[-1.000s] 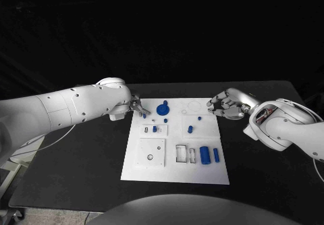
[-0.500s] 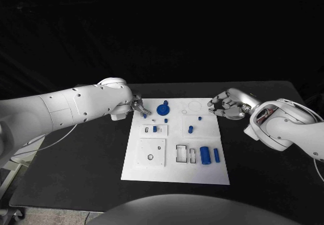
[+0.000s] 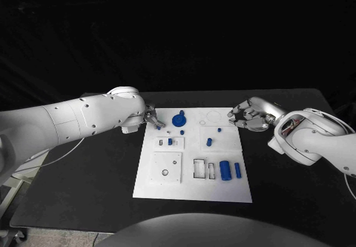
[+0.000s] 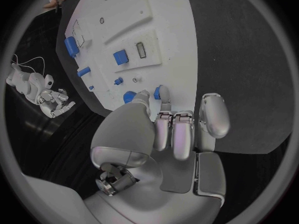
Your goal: Assemble the parts on the task board
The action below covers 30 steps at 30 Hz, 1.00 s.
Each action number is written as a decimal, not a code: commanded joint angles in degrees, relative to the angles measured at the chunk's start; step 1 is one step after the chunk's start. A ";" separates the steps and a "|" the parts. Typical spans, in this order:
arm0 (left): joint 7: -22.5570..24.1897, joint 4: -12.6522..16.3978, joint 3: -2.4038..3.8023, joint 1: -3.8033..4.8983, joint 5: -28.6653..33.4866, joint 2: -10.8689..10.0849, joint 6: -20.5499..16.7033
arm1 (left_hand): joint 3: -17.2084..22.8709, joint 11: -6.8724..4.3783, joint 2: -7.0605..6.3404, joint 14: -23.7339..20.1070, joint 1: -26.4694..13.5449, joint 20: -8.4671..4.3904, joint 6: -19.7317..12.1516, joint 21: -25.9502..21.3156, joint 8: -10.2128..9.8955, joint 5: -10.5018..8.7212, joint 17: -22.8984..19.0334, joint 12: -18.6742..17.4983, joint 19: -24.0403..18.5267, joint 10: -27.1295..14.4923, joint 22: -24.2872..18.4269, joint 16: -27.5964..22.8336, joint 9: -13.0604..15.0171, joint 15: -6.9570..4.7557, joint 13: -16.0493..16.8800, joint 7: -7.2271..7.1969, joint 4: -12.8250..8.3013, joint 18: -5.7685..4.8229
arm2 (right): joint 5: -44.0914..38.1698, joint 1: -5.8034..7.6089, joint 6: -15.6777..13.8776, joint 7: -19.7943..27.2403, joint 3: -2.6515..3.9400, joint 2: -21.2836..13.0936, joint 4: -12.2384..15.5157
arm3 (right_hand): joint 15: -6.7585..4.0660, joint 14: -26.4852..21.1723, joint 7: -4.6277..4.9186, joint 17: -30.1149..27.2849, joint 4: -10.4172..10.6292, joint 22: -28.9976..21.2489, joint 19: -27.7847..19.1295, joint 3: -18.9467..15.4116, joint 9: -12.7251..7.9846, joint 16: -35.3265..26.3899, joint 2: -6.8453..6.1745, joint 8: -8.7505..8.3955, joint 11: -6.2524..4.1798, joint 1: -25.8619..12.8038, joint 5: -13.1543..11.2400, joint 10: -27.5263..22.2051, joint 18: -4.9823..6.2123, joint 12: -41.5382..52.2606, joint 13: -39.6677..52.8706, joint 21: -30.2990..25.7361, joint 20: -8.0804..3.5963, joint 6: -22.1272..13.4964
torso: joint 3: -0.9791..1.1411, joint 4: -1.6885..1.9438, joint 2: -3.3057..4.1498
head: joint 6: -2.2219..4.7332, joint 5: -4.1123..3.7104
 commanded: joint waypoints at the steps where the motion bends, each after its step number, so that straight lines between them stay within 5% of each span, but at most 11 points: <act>1: -1.26 -0.05 0.03 -0.11 -0.90 0.15 0.15 | 0.77 0.09 0.13 5.91 1.12 -0.06 -0.39 -0.25 -0.39 1.01 15.06 -0.14 -0.48 2.53 4.64 0.36 0.00 0.16 11.83 -0.20 -0.14 0.59 | 0.29 -0.03 0.85 -0.08 0.02 0.03 -0.06 | 0.18 2.67 0.06 3.86 -0.07 5.90 0.00 0.42 0.04 -0.07 0.27 -0.04 0.25 0.03 0.34 1.99 0.70 0.05 10.10 -0.01 -0.17 0.34 | 0.02 0.00 -0.01 | 0.01 0.09; 4: -1.59 -0.14 0.03 -0.21 -1.03 0.16 0.02 | 2.04 0.00 0.49 5.91 2.36 -0.13 -0.49 -0.41 -0.56 -0.56 15.06 -0.23 -0.52 2.45 4.69 0.36 0.01 0.08 11.77 -0.29 -0.34 0.61 | 0.41 -0.04 1.05 -0.06 0.02 0.01 -0.06 | 0.19 2.67 0.07 3.84 -0.12 5.88 -0.02 0.49 0.04 -0.08 0.30 -0.03 0.26 0.08 0.38 1.97 0.71 0.04 10.09 -0.07 -0.16 0.36 | 0.02 -0.01 0.00 | 0.01 0.06; 14: -1.37 -0.35 0.02 -0.41 -1.13 0.09 -0.24 | 3.29 0.00 0.74 5.91 2.95 -0.16 -0.67 -0.65 -0.79 -0.23 15.06 -0.45 -0.62 2.27 4.70 0.36 -0.03 0.07 11.61 -0.26 -0.14 0.64 | 0.75 -0.05 1.67 -0.09 0.02 -0.07 -0.09 | 0.21 2.64 0.09 3.80 -0.30 5.87 -0.05 0.70 0.04 -0.14 0.39 -0.03 0.28 0.26 0.49 1.93 0.72 0.01 10.04 -0.18 -0.14 0.40 | 0.01 0.02 0.00 | 0.01 0.05; 30: 1.62 -0.51 0.02 -0.47 2.53 -0.09 -1.67 | 9.89 -0.14 -1.75 5.91 4.70 -0.27 -0.47 -1.40 -0.81 8.45 15.06 -0.79 -0.78 1.96 5.10 0.36 0.50 -0.02 11.39 -0.39 0.00 0.71 | 1.21 -0.07 2.58 -0.41 0.02 0.01 -0.23 | 0.23 2.57 0.11 3.65 -0.83 5.79 -0.16 1.32 0.05 -0.31 0.68 0.02 0.25 0.74 0.74 1.82 0.79 -0.09 9.91 -0.59 -0.10 0.51 | 0.00 0.00 -0.01 | 0.01 0.22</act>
